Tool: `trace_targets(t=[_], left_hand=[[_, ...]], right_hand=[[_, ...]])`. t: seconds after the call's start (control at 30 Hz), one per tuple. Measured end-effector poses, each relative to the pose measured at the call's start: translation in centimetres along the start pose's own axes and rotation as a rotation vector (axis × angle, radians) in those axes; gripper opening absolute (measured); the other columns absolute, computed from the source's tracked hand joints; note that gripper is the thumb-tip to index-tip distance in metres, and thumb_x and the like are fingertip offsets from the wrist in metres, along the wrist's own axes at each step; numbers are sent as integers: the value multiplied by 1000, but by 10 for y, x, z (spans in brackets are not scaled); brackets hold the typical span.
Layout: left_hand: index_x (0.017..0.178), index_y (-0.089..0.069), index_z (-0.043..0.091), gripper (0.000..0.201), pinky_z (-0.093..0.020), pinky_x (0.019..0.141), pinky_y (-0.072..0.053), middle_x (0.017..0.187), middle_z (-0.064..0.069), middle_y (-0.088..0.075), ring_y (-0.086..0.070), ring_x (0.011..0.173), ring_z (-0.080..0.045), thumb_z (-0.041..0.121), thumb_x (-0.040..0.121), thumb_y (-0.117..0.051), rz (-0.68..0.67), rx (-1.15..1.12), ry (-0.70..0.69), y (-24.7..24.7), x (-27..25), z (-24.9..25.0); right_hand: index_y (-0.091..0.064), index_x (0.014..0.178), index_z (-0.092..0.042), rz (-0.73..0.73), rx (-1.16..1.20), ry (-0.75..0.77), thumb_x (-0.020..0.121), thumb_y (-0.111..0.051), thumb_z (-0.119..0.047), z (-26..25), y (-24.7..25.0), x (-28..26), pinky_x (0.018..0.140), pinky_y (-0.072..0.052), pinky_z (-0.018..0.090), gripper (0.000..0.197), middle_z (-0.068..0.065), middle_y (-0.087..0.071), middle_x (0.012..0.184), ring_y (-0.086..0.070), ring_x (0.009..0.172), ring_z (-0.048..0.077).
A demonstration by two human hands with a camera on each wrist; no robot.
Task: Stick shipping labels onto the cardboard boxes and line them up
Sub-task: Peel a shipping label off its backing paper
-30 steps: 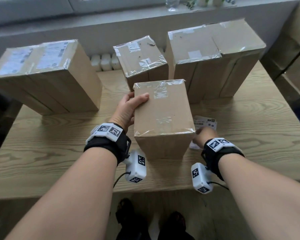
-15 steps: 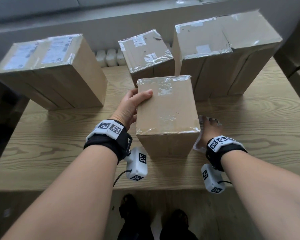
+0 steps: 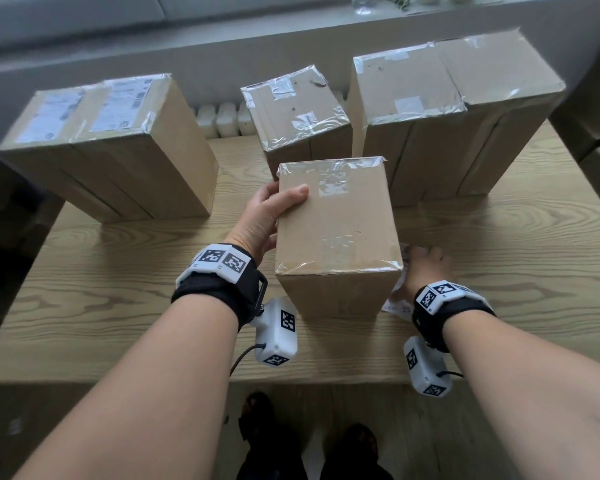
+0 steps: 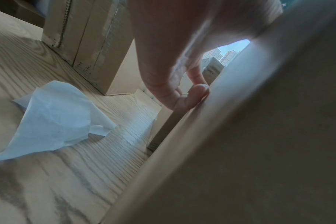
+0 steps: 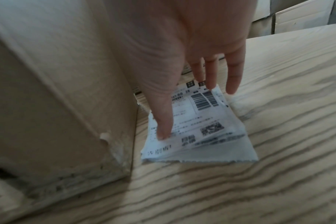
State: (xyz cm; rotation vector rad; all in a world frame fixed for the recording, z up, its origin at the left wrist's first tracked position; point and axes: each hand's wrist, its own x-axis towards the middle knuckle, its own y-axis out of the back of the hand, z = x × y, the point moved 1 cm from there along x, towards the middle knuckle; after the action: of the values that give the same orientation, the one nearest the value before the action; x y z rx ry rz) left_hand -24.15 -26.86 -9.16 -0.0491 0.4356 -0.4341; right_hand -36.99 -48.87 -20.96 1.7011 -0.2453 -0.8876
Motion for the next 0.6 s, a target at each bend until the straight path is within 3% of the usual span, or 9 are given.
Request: trace_targets(t=[0.13,0.2,0.3,0.4,0.53,0.6], left_hand=[[131,-51,16,83,-54,95,-50,119,-11,-68,-66,109,-30,43,58,-82,2,7,5,-1,-2,2],[131,-52,16,83,-54,96,-50,120,-11,-68,-66,109,-30,42,59,-82,-2,10,10,-1,-3,2],[131,-52,16,83,-52,95,-51,119,-10,-69,-66,109,-29,43,58,-82,10,27,20,-2,-6,4],[130,-51,16,82,-48,91,-54,118,-9,-69,-68,106,-26,43,59,-82,27,59,28,-3,-10,8],[132,-51,20,58,-28,69,-59,116,-3,-68,-70,96,-16,37,80,-73,36,142,64,-3,-16,15],[133,-50,19,57,-25,63,-59,115,-2,-68,-70,93,-15,36,83,-71,40,170,76,-4,-20,18]], right_hand=[[-54,118,-10,115,34,-3,78,-69,-21,2,13,-4,89,-45,42,44,16,-43,125,-40,118,35],[-59,114,-7,154,36,-25,85,-57,-11,2,18,-6,88,-45,42,29,17,-44,125,-40,119,36],[-60,111,-6,138,83,-25,88,-50,-8,3,28,-6,91,-44,43,25,18,-48,125,-43,119,36],[-62,105,-9,118,144,-33,88,-49,-10,7,41,-6,82,-49,39,21,18,-62,114,-58,105,37],[-63,112,-14,116,195,-53,88,-49,-10,12,60,-8,84,-49,37,28,18,-64,115,-61,105,38],[-62,120,-20,114,225,-43,87,-50,-9,13,67,-9,87,-50,37,36,17,-64,118,-60,108,38]])
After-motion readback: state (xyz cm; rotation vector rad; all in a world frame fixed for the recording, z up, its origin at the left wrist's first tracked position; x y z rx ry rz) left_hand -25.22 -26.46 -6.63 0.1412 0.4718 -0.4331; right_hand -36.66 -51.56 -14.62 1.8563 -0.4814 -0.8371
